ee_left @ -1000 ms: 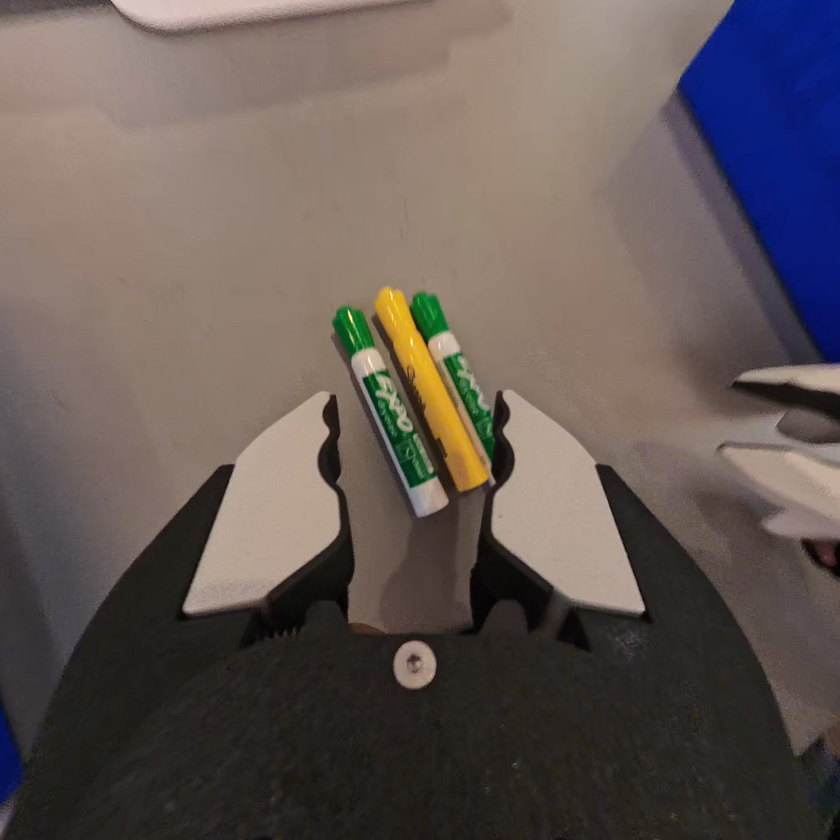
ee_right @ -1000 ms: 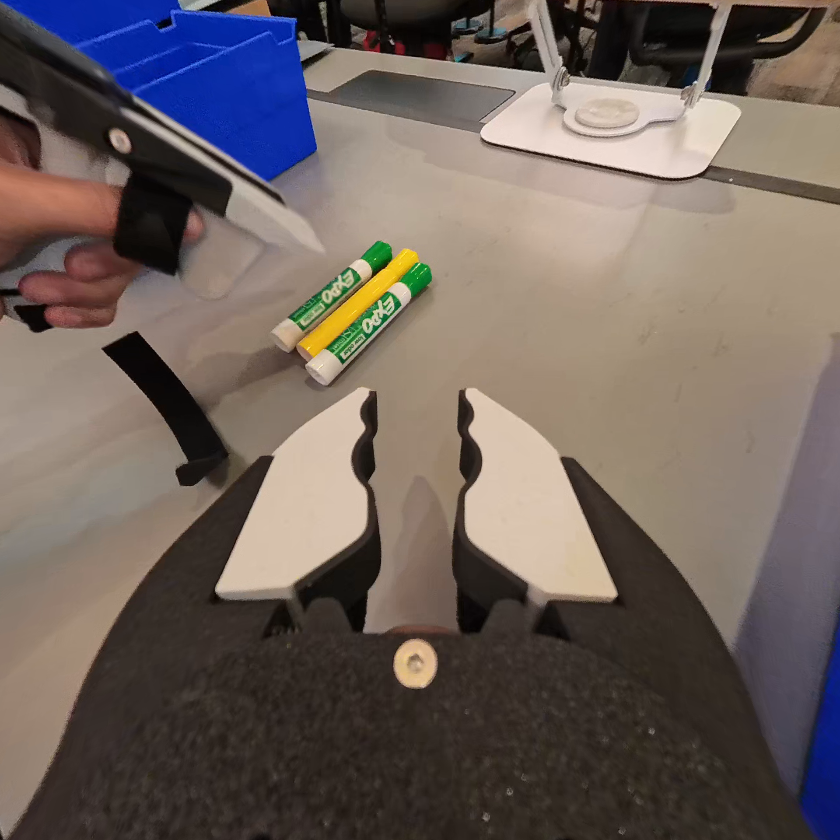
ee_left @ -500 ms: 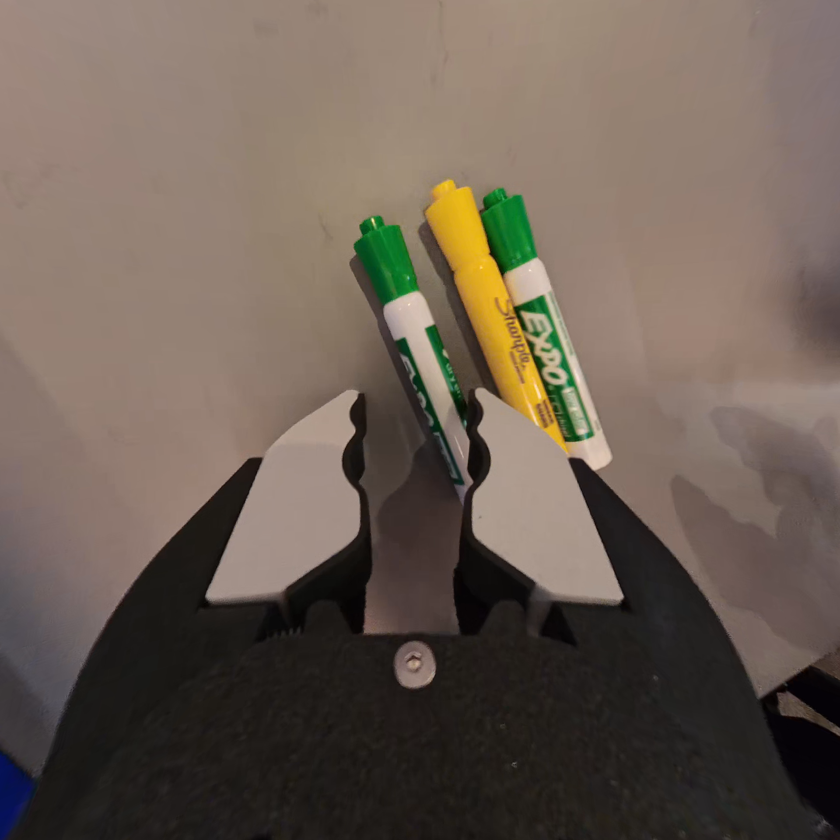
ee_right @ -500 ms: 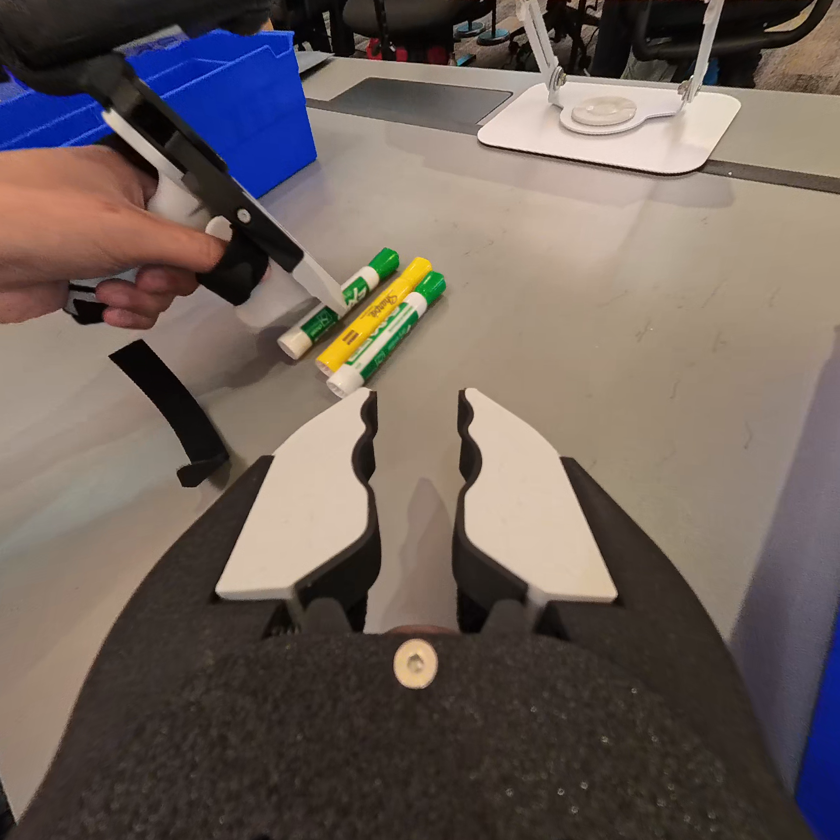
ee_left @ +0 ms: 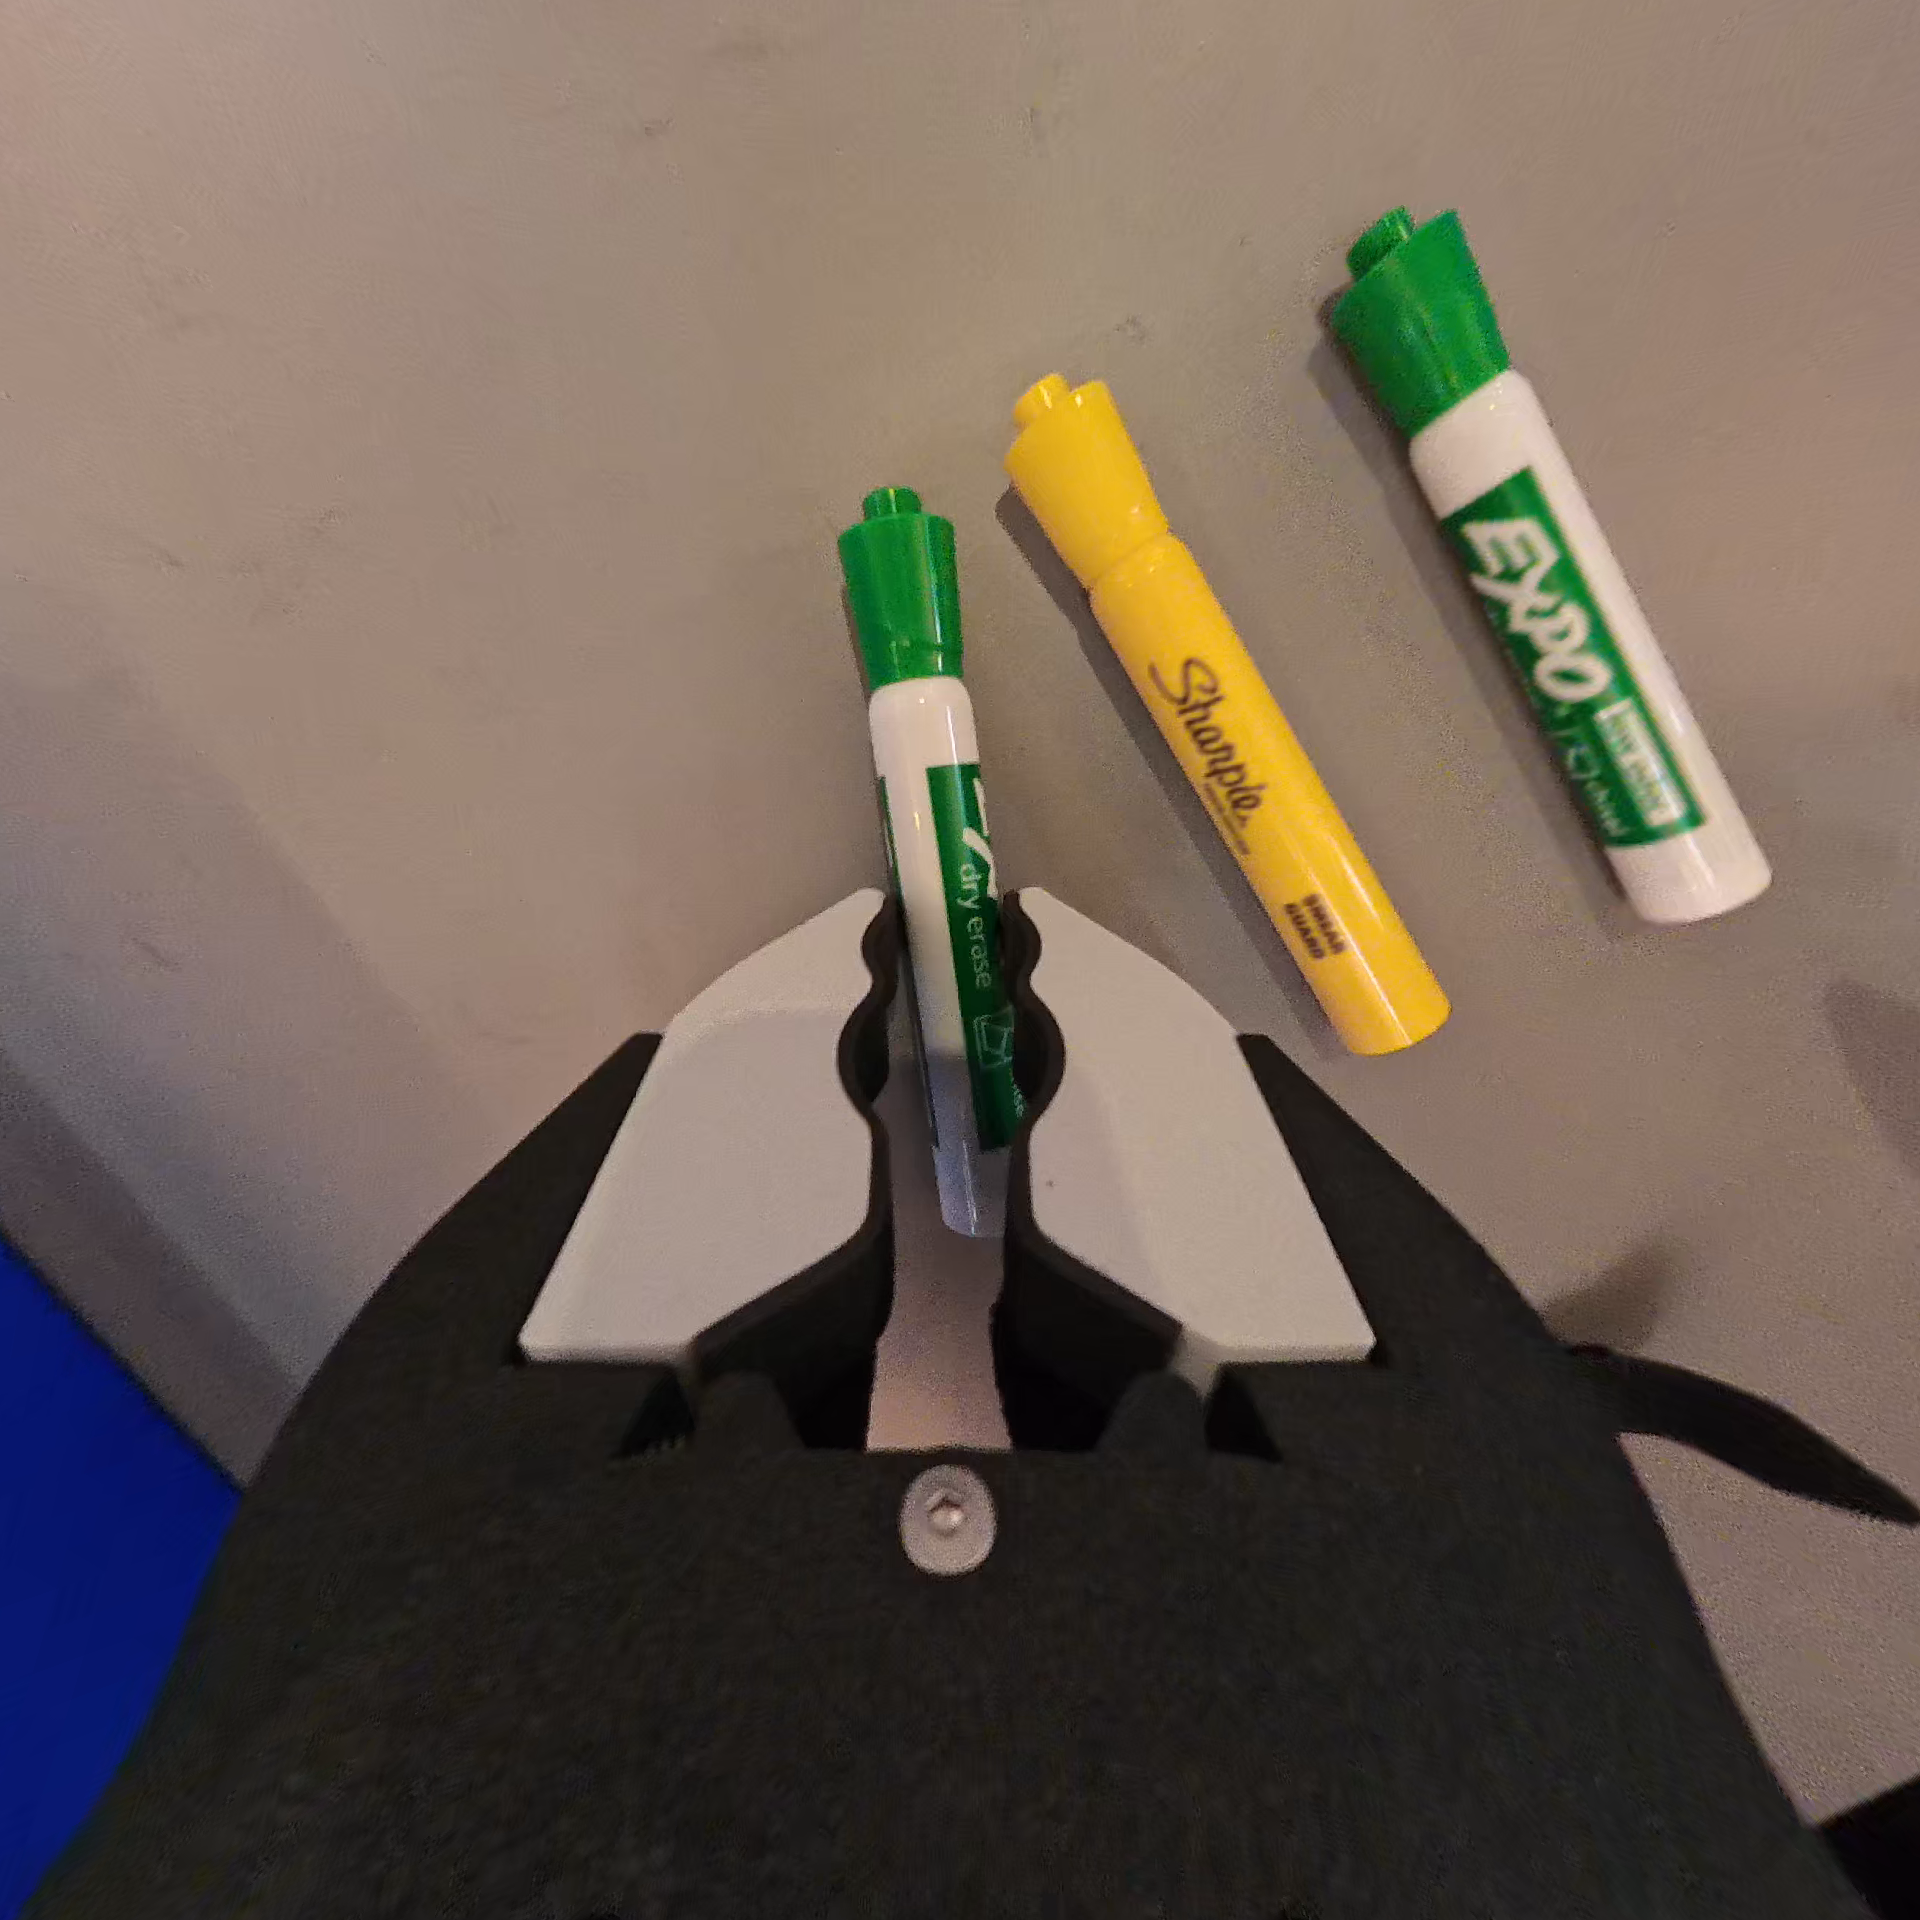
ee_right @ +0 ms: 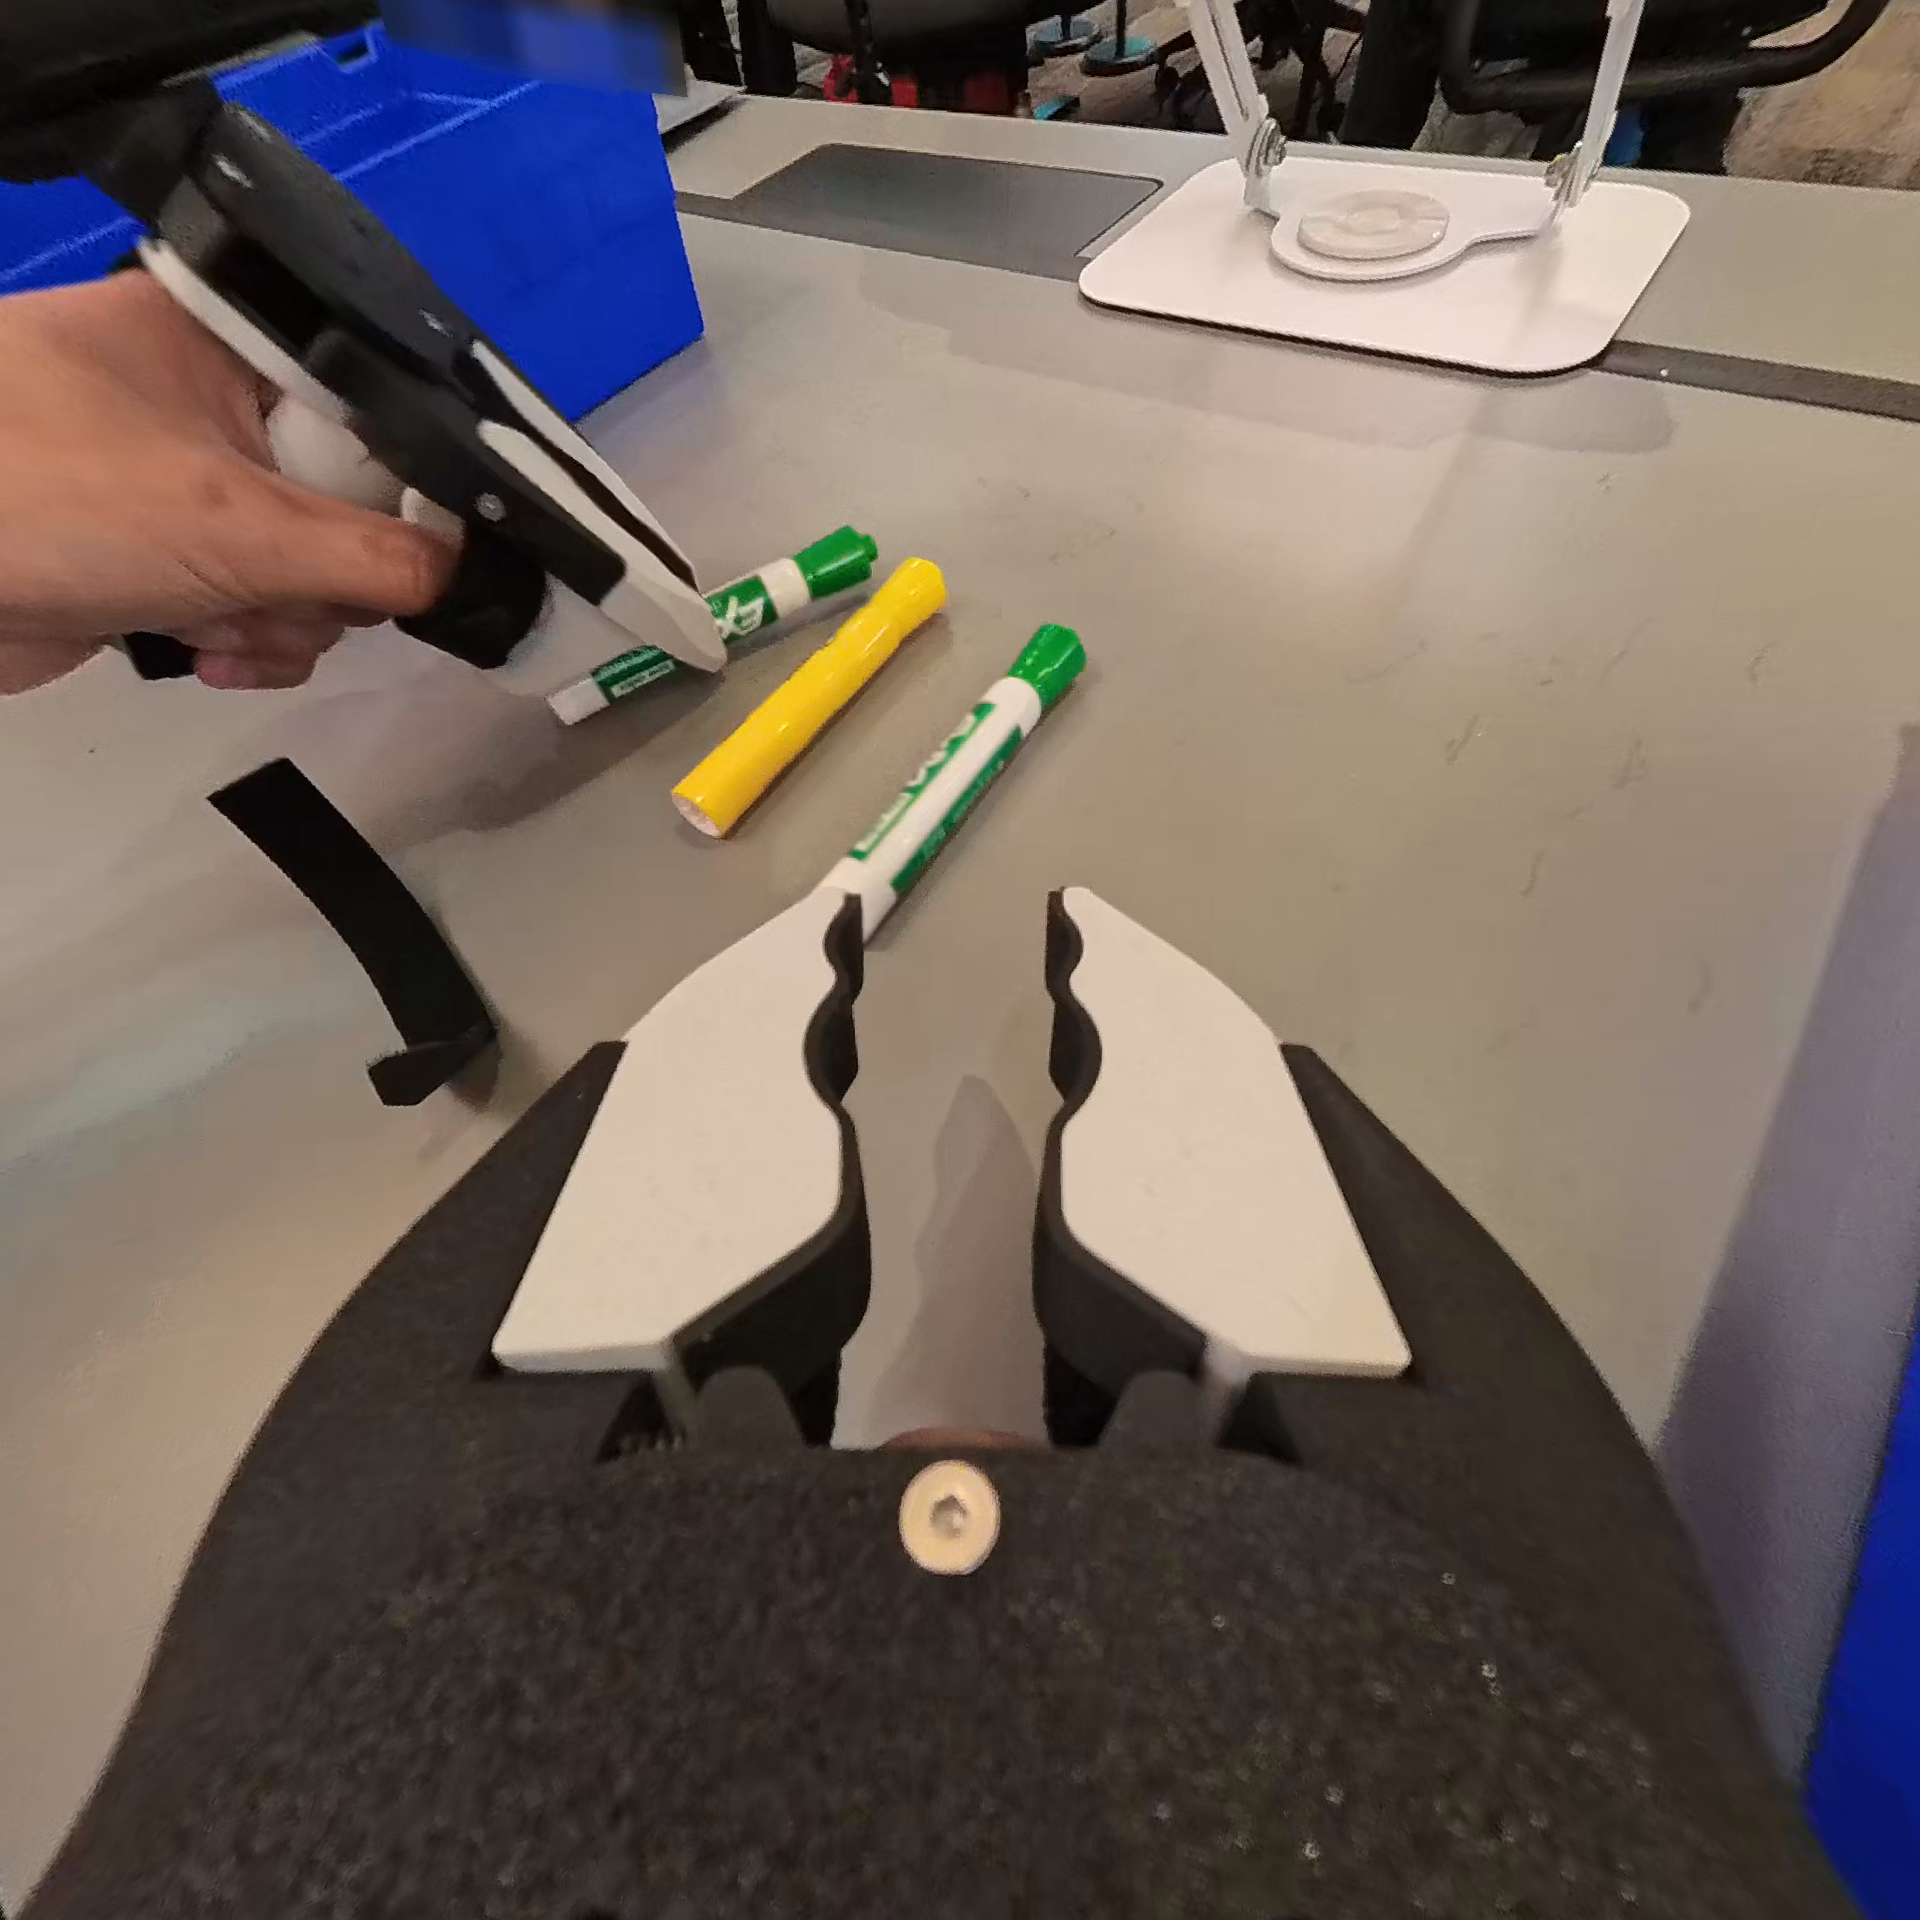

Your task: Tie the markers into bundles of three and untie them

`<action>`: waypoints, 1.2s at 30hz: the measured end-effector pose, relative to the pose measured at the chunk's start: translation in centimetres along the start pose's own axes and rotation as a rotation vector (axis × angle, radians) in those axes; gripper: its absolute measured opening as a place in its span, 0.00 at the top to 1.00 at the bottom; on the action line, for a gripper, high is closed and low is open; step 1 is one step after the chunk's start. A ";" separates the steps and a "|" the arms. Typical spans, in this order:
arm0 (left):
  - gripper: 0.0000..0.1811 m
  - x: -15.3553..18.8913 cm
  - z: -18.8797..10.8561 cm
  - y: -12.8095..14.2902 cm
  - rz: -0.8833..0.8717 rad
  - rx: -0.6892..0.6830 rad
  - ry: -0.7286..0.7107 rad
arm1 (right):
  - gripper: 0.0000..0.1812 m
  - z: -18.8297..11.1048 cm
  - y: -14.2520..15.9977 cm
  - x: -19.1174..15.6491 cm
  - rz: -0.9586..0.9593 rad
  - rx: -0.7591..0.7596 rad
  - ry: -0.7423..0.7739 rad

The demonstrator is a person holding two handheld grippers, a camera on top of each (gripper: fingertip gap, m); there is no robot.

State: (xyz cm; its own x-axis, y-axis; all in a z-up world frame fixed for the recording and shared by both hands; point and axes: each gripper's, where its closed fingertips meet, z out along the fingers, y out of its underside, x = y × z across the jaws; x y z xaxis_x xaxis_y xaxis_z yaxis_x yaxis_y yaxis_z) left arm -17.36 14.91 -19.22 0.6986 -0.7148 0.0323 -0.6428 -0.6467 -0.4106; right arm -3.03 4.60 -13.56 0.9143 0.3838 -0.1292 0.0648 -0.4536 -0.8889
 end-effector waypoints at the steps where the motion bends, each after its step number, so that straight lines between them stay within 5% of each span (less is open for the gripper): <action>1: 0.90 -0.1 -0.3 -0.2 0.002 0.044 0.025 | 0.82 0.0 0.0 0.1 0.002 -0.001 -0.001; 7: 0.90 -1.8 -3.6 -1.6 -0.061 0.343 0.199 | 0.81 1.0 0.5 0.6 0.020 -0.034 -0.016; 14: 0.90 -1.7 -8.6 -3.8 -0.067 0.692 0.431 | 0.80 5.2 2.1 3.4 0.101 -0.244 -0.009; 24: 0.90 -0.5 -8.9 -4.1 -0.098 0.788 0.621 | 0.82 7.3 0.7 1.3 0.136 -0.277 -0.098; 28: 0.90 1.0 -9.5 -4.8 -0.099 0.833 0.741 | 0.82 6.3 -2.8 1.4 0.078 -0.144 -0.067; 36: 0.90 5.3 -10.2 -4.8 0.063 0.803 0.861 | 0.81 5.5 -10.6 -5.4 0.156 0.116 -0.577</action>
State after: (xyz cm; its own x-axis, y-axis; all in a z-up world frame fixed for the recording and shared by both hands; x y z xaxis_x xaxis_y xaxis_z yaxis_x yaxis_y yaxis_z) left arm -13.76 11.48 -7.78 0.0326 -0.8825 0.4693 -0.0716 -0.4704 -0.8796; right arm -10.89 11.70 -5.88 0.5428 0.7088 -0.4506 -0.1265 -0.4614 -0.8781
